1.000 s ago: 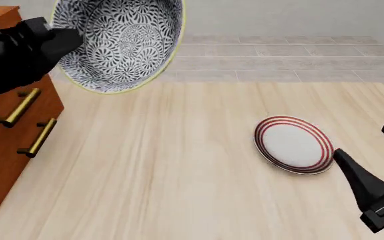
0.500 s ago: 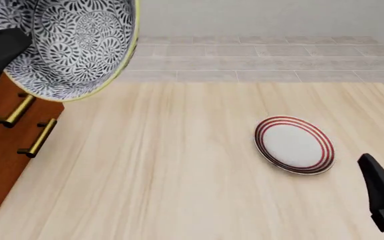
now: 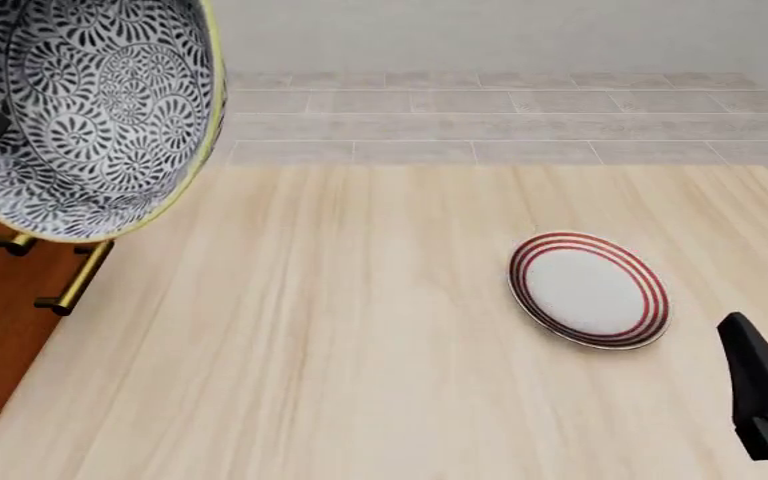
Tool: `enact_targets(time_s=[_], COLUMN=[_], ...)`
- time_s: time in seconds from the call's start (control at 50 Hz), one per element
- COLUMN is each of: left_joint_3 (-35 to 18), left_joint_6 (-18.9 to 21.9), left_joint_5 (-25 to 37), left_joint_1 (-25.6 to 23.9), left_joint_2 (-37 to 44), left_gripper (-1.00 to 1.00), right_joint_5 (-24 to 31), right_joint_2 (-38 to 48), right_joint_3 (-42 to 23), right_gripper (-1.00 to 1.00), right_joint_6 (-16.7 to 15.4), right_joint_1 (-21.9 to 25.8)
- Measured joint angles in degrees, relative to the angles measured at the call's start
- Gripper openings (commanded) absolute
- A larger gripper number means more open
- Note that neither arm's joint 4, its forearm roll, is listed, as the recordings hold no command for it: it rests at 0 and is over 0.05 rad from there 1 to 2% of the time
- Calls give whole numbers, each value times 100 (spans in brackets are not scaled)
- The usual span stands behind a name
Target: Put the bowl on top of the cabinet.
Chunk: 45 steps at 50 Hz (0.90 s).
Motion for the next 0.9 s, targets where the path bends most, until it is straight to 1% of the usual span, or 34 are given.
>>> enact_targets(time_s=[0.24, 0.62, 0.78, 0.9], left_joint_3=[174, 277, 93, -253], left_joint_6=[9, 9, 69, 156], left_joint_5=[-155, -269, -154, 14], left_joint_1=[58, 59, 115, 275], left_joint_2=[-25, 21, 59, 142], left_gripper=[-100, -100, -100, -100], right_joint_5=[-58, -91, -96, -97], right_joint_2=[-8, -13, -13, -13], right_joint_3=[43, 67, 70, 71], right_gripper=[100, 100, 100, 100], right_joint_6=[53, 81, 85, 87], right_joint_1=[-17, -23, -24, -24])
